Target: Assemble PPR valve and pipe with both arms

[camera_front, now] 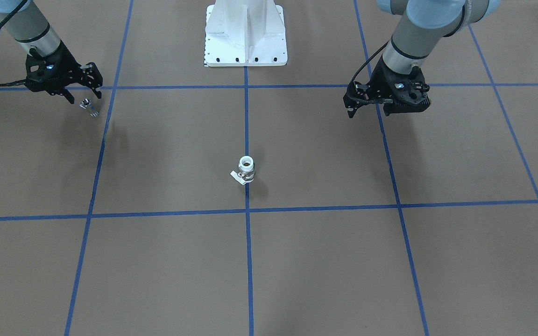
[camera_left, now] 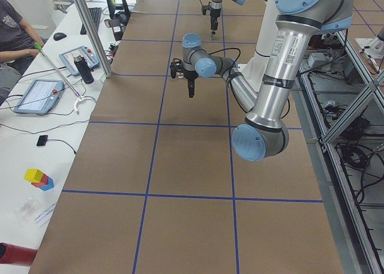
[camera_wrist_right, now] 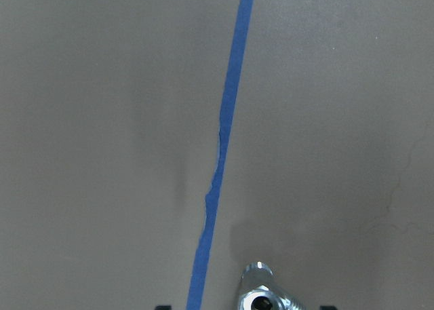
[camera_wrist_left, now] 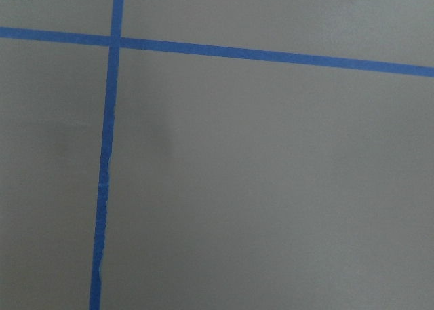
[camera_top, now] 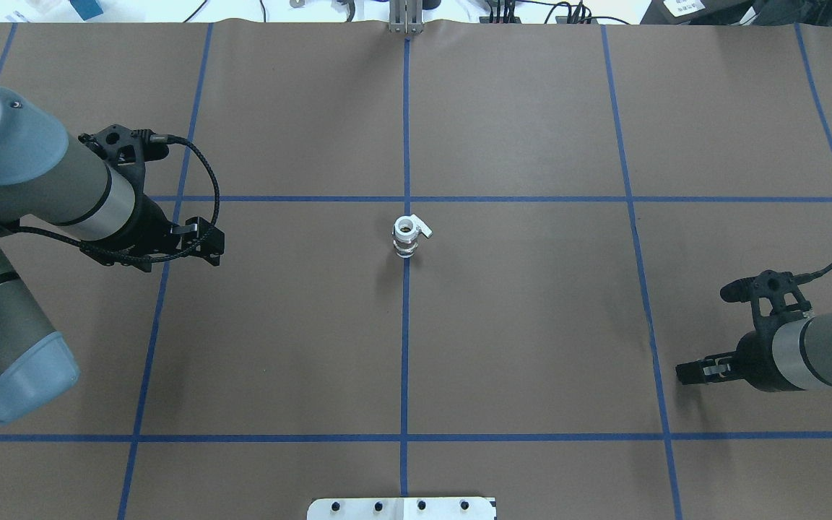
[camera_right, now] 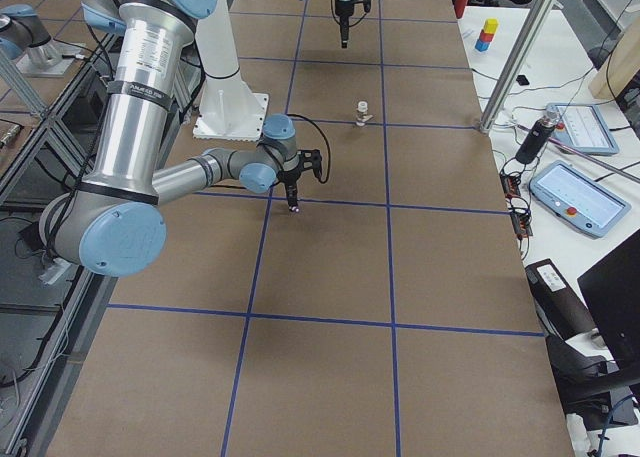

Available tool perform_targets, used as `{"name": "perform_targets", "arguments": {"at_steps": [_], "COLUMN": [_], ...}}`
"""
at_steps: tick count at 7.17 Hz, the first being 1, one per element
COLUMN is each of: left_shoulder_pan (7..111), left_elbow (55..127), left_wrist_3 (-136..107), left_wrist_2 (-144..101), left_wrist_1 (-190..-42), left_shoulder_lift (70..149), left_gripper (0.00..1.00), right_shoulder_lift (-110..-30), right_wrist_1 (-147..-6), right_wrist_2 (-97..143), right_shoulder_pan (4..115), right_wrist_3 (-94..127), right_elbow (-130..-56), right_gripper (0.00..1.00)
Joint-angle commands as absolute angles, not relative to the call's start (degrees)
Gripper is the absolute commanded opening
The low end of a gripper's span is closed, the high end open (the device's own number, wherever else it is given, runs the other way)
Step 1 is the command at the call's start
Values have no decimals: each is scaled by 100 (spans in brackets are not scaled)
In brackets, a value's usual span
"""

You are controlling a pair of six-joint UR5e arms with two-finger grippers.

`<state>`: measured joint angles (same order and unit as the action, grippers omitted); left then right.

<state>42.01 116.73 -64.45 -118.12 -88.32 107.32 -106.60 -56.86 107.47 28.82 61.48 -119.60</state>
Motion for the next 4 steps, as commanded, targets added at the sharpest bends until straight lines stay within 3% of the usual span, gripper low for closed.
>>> {"name": "perform_targets", "arguments": {"at_steps": [1,2,4], "left_shoulder_pan": [4201,4201,4201], "left_elbow": [11689,11689,11707], "left_wrist_3": [-6460,-6460,-6460], "left_wrist_2": [-11812,-11804,-11804], "left_wrist_1": [-8833,-8833,-8833], "left_shoulder_lift": [10731,10731,10705], "left_gripper": [100,100,100], "right_shoulder_lift": [-10626,-10626,-10626], "right_wrist_1": [-5687,-5687,-5687], "right_wrist_2": [10749,10749,10749], "right_shoulder_pan": [2857,2856,2856], "right_wrist_3": [6144,6144,6135], "right_elbow": [-11909,-11900,-11857], "right_gripper": [72,64,63]}}
